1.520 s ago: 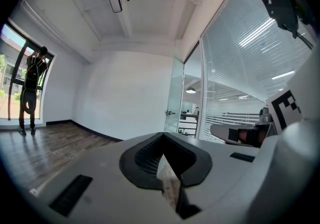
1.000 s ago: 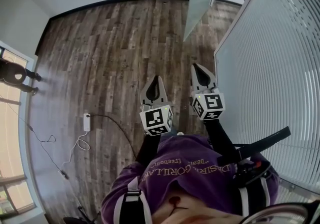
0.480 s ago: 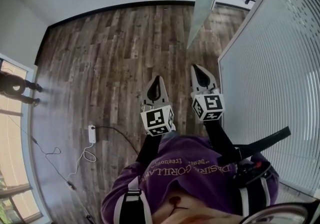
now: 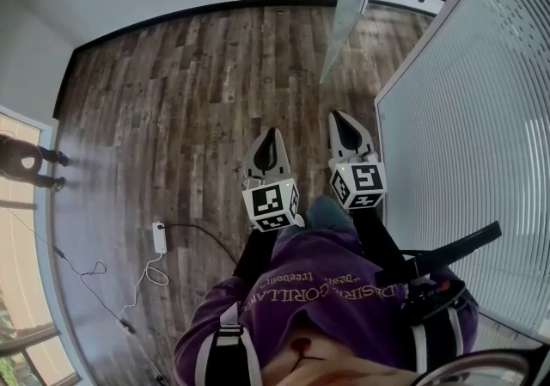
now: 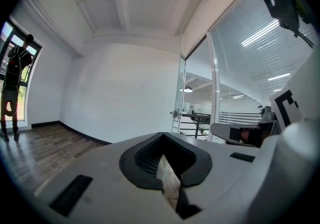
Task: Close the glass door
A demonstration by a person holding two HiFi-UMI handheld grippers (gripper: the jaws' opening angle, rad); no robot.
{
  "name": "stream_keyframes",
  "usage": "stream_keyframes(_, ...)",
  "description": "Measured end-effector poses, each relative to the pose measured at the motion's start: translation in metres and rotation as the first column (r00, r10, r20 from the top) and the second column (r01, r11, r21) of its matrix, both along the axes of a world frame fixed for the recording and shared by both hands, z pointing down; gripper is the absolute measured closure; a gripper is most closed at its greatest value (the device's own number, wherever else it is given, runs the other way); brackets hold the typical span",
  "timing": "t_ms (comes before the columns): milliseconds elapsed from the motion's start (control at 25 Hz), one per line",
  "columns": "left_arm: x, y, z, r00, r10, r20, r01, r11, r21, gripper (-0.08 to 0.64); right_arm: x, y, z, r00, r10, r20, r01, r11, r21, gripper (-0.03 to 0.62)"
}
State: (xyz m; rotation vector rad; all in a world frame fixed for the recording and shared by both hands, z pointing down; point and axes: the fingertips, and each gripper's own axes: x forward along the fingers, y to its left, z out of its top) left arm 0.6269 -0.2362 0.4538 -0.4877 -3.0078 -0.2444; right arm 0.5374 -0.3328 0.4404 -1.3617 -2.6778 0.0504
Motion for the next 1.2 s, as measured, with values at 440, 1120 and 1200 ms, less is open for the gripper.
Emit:
stream_keyframes(440, -0.056, 0.03, 0.001, 0.999, -0.038, 0.004, 0.038, 0.999, 0.007, 0.558, -0.061, 0.036, -0.001, 0.999, -0.046, 0.01, 0.046, 0.999, 0.01, 0.603)
stream_keyframes(1120, -0.158, 0.071, -0.012, 0.993, -0.119, 0.004, 0.119, 0.993, -0.002, 0.56, -0.167, 0.085, -0.012, 0.99, -0.137, 0.015, 0.137, 0.991, 0.013, 0.603)
stream_keyframes(1200, -0.165, 0.074, -0.011, 0.992, -0.126, 0.003, 0.126, 0.992, -0.003, 0.56, -0.175, 0.089, -0.01, 0.989, -0.146, 0.014, 0.146, 0.989, 0.012, 0.603)
